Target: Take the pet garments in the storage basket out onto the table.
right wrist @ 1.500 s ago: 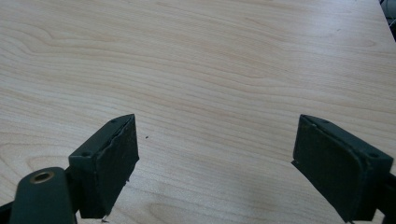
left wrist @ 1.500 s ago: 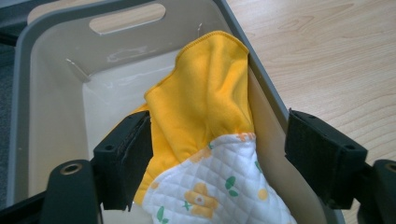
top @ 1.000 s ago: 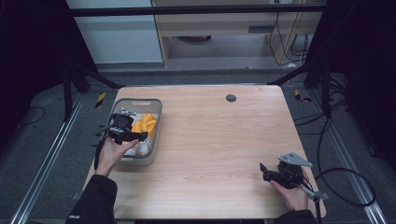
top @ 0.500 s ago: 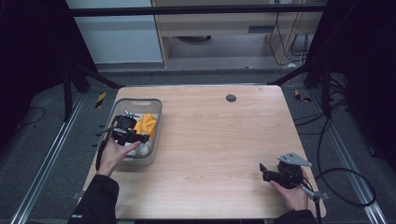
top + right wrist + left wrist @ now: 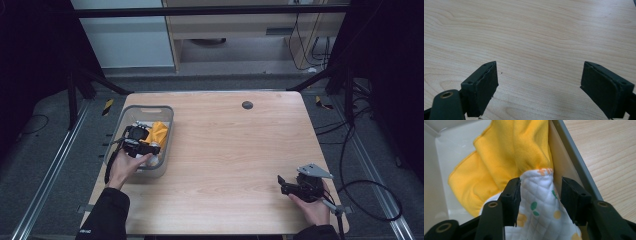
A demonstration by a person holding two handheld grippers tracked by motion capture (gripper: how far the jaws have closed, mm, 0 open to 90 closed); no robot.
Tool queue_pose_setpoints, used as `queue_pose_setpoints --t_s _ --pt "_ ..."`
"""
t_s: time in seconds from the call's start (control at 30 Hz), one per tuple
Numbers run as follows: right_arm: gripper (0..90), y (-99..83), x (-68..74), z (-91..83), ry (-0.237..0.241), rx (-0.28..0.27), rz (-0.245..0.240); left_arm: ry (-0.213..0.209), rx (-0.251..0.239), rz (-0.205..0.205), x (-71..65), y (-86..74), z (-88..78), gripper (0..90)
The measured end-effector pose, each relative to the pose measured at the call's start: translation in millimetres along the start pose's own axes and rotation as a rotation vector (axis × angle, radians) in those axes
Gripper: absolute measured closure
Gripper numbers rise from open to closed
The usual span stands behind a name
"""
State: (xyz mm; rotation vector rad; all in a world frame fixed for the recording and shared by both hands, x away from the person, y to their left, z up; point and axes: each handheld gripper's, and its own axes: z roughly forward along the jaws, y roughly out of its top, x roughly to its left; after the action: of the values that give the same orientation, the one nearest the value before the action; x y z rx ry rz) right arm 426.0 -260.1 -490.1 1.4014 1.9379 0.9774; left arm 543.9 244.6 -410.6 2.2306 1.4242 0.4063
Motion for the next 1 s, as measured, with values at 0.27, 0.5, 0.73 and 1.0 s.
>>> queue_pose_setpoints --t_s 0.27,0.5,0.73,1.0 --pt "13.7 -0.1 0.6 0.3 0.005 0.007 0.0 0.005 0.022 -0.009 0.2 -1.0 7.4 57.9" --pt "13.5 -0.4 1.0 0.9 0.005 0.011 -0.002 0.011 0.032 -0.007 0.6 -2.6 9.4 67.0" --pt "13.4 -0.4 1.3 1.0 0.005 0.013 -0.003 0.017 0.042 -0.014 1.3 -2.8 9.7 77.0" --pt "13.4 -0.4 1.3 0.9 0.004 0.014 -0.005 0.03 0.025 -0.011 2.3 -1.2 3.5 80.5"
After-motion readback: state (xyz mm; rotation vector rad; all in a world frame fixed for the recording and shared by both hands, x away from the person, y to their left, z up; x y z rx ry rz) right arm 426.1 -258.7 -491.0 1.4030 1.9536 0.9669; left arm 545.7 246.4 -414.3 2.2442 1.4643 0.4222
